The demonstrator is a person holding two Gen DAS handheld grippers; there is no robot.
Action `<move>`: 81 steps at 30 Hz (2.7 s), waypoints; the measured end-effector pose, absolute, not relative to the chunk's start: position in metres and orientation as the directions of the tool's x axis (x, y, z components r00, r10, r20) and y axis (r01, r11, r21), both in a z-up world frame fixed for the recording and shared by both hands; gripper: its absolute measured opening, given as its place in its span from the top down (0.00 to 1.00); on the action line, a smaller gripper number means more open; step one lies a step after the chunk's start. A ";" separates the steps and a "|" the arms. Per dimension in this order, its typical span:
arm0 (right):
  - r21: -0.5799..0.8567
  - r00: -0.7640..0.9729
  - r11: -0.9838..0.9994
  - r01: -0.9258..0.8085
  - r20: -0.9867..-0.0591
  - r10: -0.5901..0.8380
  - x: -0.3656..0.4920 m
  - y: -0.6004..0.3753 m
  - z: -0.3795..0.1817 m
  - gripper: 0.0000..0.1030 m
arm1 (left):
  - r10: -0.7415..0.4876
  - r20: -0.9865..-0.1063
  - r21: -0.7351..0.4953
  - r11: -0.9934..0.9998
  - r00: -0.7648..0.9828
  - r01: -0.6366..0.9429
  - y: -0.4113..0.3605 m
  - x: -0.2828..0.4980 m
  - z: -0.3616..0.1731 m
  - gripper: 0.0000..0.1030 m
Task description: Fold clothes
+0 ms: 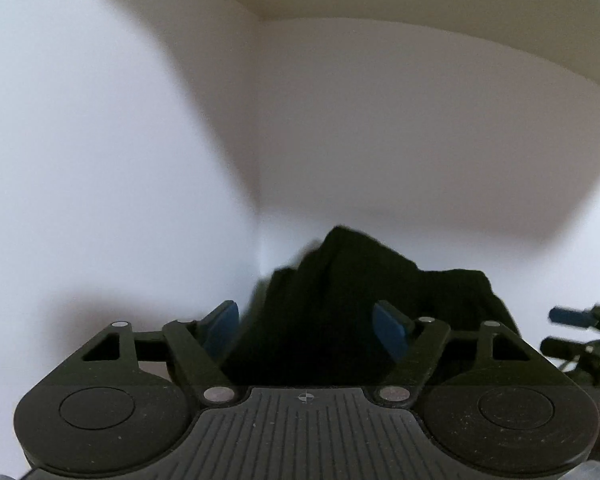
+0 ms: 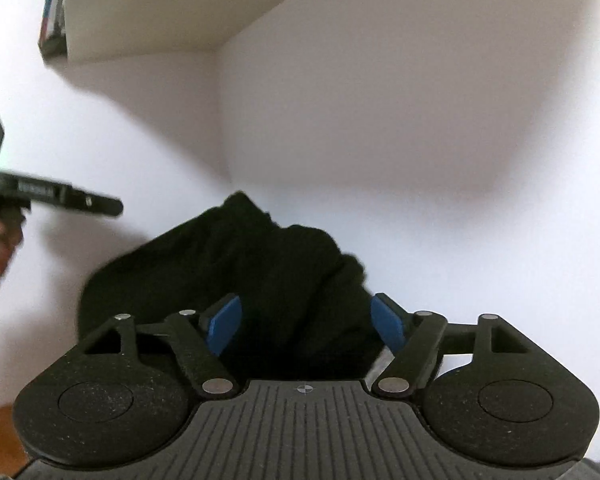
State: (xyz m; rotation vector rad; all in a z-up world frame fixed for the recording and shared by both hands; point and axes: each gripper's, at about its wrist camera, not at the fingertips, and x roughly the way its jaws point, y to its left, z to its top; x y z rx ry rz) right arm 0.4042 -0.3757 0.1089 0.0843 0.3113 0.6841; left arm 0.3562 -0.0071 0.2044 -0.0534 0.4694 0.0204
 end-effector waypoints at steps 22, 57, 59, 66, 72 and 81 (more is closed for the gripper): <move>0.195 0.574 0.697 -0.690 -0.440 0.691 0.178 -0.243 0.045 0.00 | 0.061 -0.503 -0.028 0.996 0.862 -0.087 -0.025 0.080 0.135 0.00; 0.024 0.767 0.995 -0.096 -0.635 0.089 0.010 -0.161 -0.006 0.00 | -0.047 -0.650 0.024 0.996 0.758 0.082 0.030 0.004 -0.002 0.00; 0.023 0.767 0.998 -0.065 -0.638 0.065 0.008 -0.162 -0.006 0.00 | -0.050 -0.651 0.024 0.996 0.758 0.086 0.029 0.005 -0.002 0.00; 0.021 0.772 0.999 -0.041 -0.634 0.045 0.005 -0.162 -0.008 0.00 | -0.056 -0.652 0.022 0.995 0.756 0.093 0.030 0.007 -0.002 0.00; 0.017 0.776 1.000 -0.013 -0.630 0.021 0.004 -0.159 -0.009 0.00 | -0.057 -0.652 0.018 0.996 0.756 0.090 0.031 0.007 -0.001 0.00; 0.019 0.777 1.000 0.007 -0.630 0.006 0.003 -0.158 -0.009 0.00 | -0.055 -0.652 0.020 0.996 0.757 0.089 0.030 0.008 -0.001 0.00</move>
